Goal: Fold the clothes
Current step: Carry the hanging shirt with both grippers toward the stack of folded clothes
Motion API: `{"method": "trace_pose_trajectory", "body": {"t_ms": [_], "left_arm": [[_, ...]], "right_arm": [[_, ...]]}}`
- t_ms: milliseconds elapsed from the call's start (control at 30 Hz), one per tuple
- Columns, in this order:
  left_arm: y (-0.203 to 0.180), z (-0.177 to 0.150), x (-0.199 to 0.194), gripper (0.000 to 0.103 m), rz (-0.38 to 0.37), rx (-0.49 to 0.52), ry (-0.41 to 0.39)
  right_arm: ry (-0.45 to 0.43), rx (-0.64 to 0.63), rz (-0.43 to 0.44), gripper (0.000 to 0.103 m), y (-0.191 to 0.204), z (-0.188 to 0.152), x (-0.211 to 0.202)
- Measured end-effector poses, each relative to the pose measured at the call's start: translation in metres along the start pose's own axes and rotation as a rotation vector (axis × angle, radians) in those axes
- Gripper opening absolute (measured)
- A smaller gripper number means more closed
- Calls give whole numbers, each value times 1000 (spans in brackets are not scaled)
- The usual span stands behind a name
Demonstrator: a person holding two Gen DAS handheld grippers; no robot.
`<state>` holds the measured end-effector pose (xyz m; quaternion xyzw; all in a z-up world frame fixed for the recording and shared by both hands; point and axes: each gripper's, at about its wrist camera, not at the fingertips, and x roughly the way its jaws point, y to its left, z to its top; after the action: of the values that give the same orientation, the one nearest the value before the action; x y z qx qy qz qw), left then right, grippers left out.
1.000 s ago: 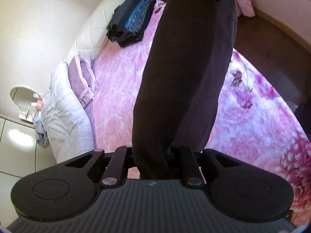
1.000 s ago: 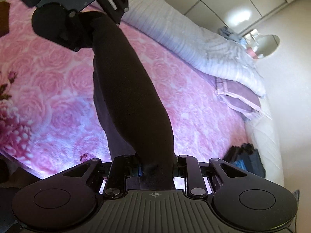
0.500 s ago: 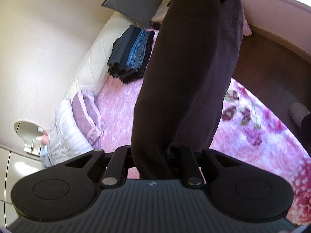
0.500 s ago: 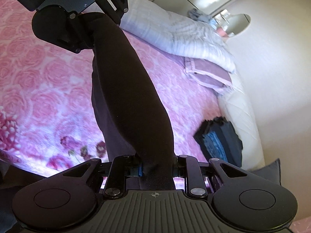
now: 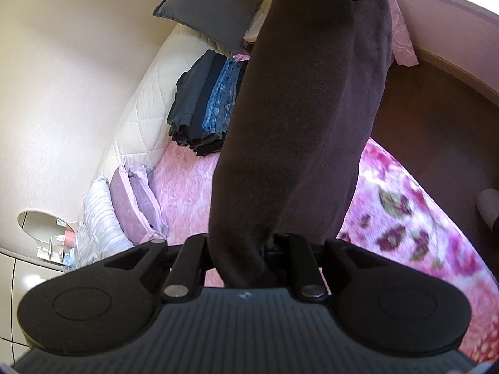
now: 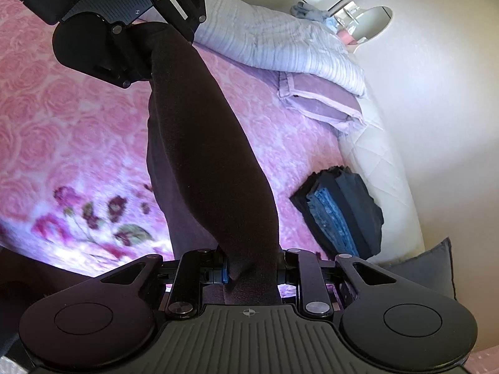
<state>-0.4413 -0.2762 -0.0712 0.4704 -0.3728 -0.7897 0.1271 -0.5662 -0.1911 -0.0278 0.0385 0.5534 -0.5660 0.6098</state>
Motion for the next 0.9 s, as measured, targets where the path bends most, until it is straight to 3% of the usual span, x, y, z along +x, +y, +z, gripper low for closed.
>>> {"method": "trace_pose_trajectory", "body": {"t_ms": [367,700,900], "left_arm": [[11,76,44,14,-5,25,0],[17,108,87,14,-49,51,-37],[48,126,134,14,-53,36,-67]], "right_arm": [[8,42,1,22,-69,-50,21],[49,78,31,22,-104,-79,51],[60,60,43,22,-150,-83,89]]}}
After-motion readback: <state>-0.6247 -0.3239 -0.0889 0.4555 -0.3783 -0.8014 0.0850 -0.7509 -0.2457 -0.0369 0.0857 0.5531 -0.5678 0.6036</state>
